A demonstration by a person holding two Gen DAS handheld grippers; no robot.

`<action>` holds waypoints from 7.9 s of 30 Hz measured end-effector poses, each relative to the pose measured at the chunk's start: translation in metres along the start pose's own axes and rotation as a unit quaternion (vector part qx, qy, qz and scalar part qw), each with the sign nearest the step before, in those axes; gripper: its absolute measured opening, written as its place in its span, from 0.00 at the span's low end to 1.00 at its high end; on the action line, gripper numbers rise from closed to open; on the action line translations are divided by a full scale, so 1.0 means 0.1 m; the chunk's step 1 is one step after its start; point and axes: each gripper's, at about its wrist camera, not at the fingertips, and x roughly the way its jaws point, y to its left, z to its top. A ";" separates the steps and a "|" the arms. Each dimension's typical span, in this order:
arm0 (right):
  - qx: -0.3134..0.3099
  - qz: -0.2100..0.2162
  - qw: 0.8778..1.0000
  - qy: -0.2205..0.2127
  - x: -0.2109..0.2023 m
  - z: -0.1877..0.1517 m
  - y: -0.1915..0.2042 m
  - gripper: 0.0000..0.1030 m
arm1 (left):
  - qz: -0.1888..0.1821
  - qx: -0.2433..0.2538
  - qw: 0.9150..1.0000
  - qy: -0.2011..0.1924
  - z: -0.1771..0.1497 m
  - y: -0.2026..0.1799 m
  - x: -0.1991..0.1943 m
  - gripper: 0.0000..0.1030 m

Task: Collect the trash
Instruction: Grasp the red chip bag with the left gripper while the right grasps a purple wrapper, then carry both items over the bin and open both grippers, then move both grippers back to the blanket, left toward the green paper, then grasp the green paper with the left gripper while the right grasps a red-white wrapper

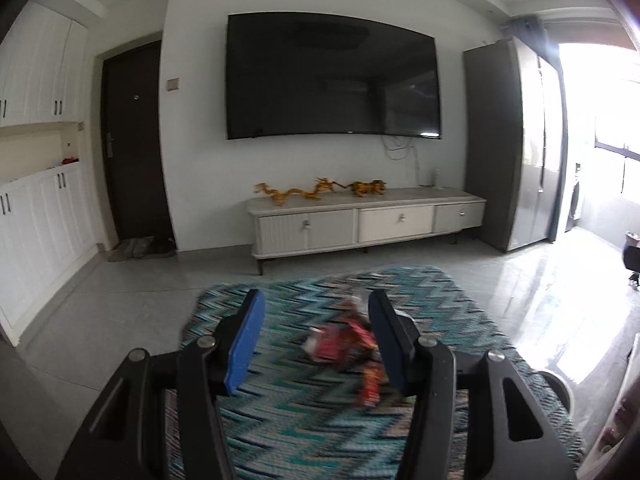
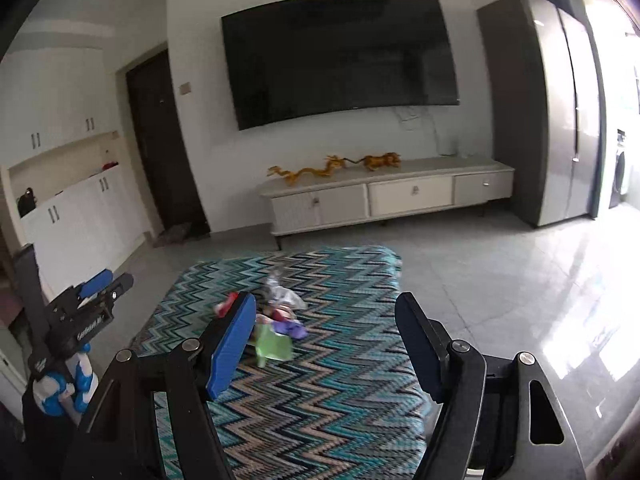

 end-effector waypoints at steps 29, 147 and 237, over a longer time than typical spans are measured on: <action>0.033 0.084 0.973 0.212 2.97 -0.69 -0.03 0.54 | -0.182 0.001 0.950 0.252 -1.11 -0.30 2.08 0.44; 0.362 -0.121 0.918 0.106 0.52 -2.54 -3.42 0.54 | -0.249 0.279 0.901 0.221 -1.17 -4.54 1.14 0.51; -0.021 0.054 0.987 0.151 1.99 -0.47 0.32 0.64 | -0.148 -0.068 0.975 0.154 -1.14 -0.02 0.83 0.74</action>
